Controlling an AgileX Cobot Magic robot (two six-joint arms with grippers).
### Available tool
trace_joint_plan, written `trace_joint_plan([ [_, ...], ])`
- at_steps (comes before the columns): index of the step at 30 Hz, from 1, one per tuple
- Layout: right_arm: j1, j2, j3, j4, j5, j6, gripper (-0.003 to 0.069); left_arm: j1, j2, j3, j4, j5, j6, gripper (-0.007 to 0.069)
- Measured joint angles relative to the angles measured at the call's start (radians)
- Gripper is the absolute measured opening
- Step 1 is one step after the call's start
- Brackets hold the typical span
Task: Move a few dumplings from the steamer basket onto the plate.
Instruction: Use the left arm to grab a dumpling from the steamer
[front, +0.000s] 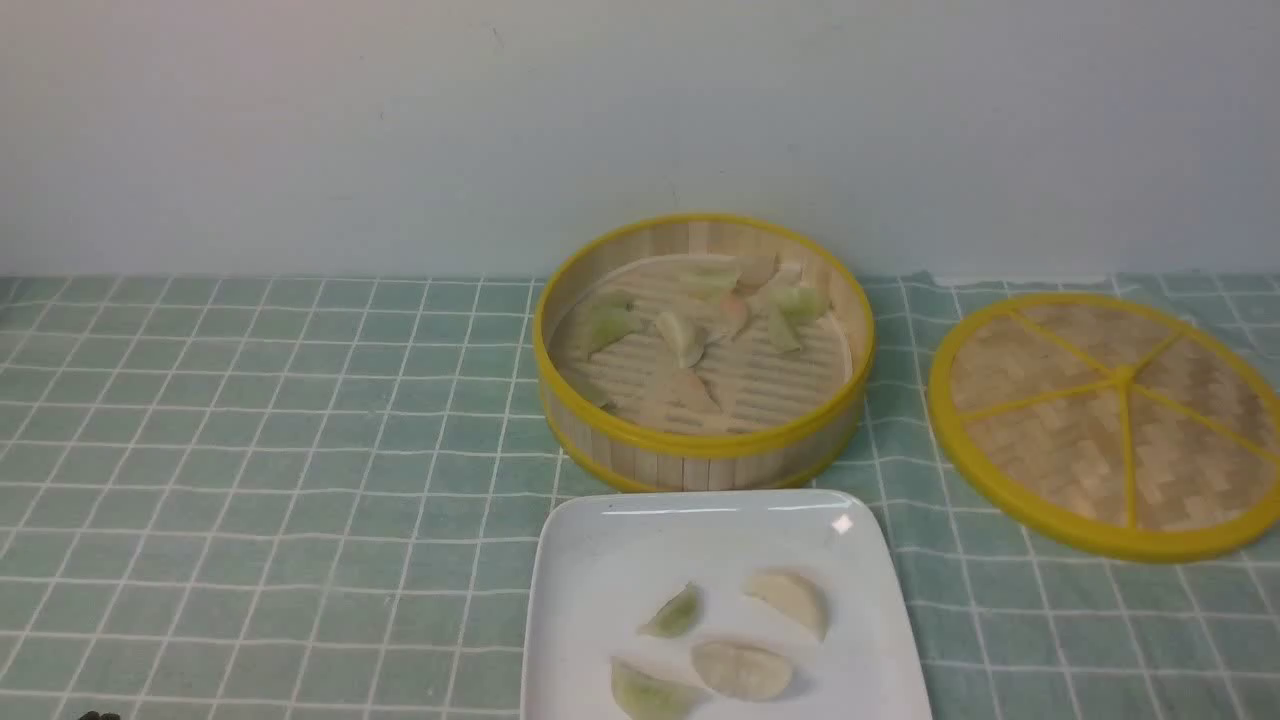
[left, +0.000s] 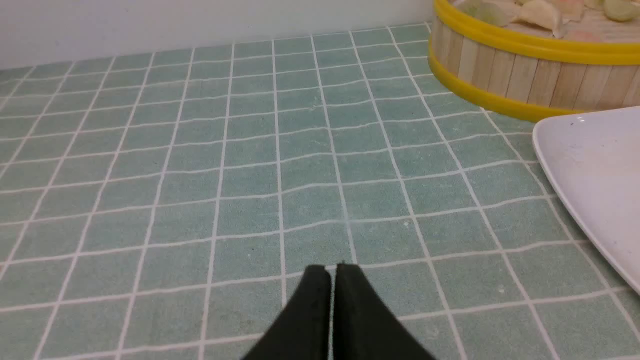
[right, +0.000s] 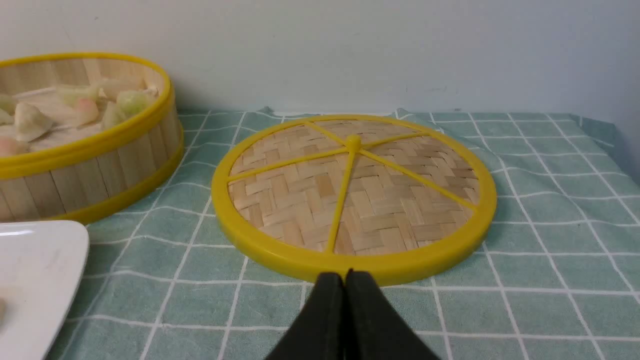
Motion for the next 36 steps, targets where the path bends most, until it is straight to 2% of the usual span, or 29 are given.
trace_joint_plan([
  [32, 0.000, 0.000, 0.000, 0.000, 0.000, -0.003, -0.0013, 0.000, 0.000, 0.000, 0.002, 0.001, 0.000, -0.0006],
  [36, 0.000, 0.000, 0.000, 0.032, -0.019, 0.013, -0.0013, 0.000, 0.000, 0.000, -0.049, -0.071, -0.014, -0.0006],
])
